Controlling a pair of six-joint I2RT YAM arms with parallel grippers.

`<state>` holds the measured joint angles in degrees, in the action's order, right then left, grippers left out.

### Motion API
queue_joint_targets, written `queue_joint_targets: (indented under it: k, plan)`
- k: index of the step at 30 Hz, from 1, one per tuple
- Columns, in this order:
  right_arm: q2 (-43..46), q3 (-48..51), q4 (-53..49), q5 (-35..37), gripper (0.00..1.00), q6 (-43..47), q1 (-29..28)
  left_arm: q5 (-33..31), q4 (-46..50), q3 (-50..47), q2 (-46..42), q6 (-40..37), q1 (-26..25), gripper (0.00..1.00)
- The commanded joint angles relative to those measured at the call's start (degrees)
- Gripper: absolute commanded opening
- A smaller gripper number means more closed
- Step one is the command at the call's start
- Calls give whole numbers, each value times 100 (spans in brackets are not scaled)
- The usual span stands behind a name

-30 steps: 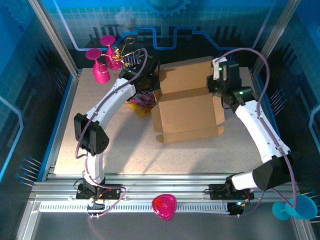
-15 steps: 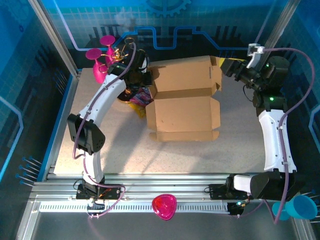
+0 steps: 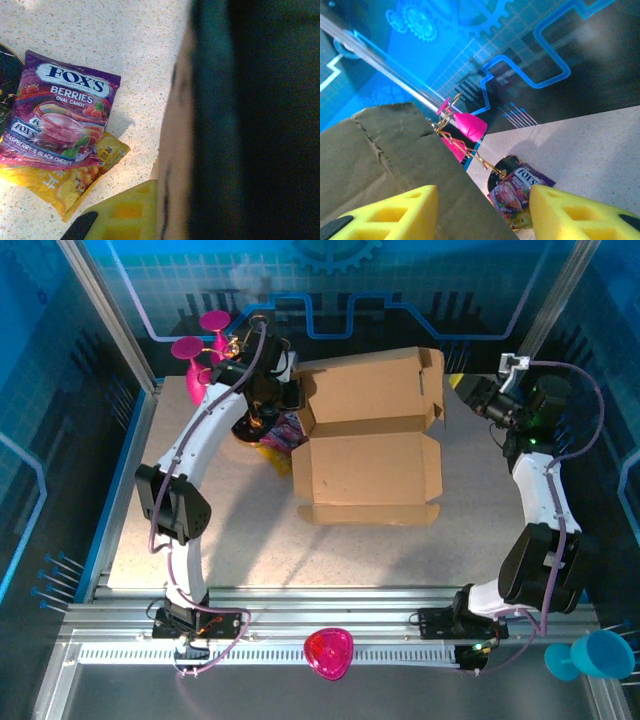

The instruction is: Fold the paper box

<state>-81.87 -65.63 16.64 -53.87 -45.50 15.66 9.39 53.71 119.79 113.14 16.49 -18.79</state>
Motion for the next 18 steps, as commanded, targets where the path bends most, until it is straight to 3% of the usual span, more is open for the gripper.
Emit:
queue_joint_targets:
  k: [1,5,10,18]
  plan:
    - [139,-72,-256,-351,52,647,-218,322,165,242,84,-111,42,0]
    - [144,-72,-209,-366,53,627,-299,322,166,282,136,-65,42,0]
    - [242,-325,-1281,10,53,1470,-493,346,165,376,171,2,42,0]
    - [502,-507,-1736,499,60,1922,-580,297,252,379,155,-16,24,0]
